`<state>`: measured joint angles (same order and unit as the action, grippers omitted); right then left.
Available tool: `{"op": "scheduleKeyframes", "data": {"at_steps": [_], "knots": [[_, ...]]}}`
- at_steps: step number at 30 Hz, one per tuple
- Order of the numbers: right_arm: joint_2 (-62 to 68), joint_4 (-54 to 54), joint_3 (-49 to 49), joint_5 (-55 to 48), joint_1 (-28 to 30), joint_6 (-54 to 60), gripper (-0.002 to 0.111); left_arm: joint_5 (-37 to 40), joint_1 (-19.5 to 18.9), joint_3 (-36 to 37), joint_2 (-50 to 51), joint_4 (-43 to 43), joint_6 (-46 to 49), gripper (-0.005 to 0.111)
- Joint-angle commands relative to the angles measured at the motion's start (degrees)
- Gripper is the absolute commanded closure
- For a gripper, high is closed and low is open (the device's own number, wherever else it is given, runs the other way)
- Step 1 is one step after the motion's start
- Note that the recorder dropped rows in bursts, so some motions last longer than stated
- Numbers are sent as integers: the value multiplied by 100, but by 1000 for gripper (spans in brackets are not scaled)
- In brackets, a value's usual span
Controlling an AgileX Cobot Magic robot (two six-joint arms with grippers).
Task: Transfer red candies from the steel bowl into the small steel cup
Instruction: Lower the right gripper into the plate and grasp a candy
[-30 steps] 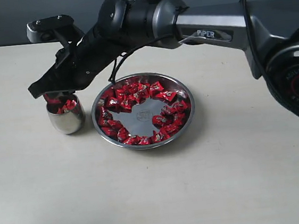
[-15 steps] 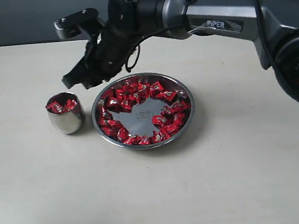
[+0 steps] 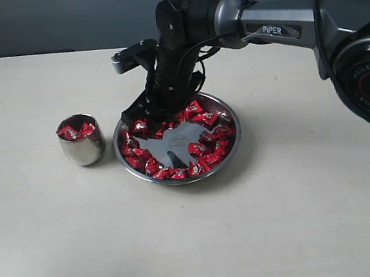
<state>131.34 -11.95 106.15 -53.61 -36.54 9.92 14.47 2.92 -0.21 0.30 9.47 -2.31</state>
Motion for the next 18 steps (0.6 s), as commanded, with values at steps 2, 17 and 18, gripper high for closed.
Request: {"op": "scheduleKeyframes", "data": {"at_steps": [2,17,18], "knots": [[5,-1040,-15,7,-15,802,73,-59,0,21,-30,-18,-4,106],[378,-1447,-15,-343,-15,892,73,-59,0,21,-30,-18,-5,106],[390,-1447,-15,-343,-15,893,73,-59,0,21,-30,-18,-5,106]]}}
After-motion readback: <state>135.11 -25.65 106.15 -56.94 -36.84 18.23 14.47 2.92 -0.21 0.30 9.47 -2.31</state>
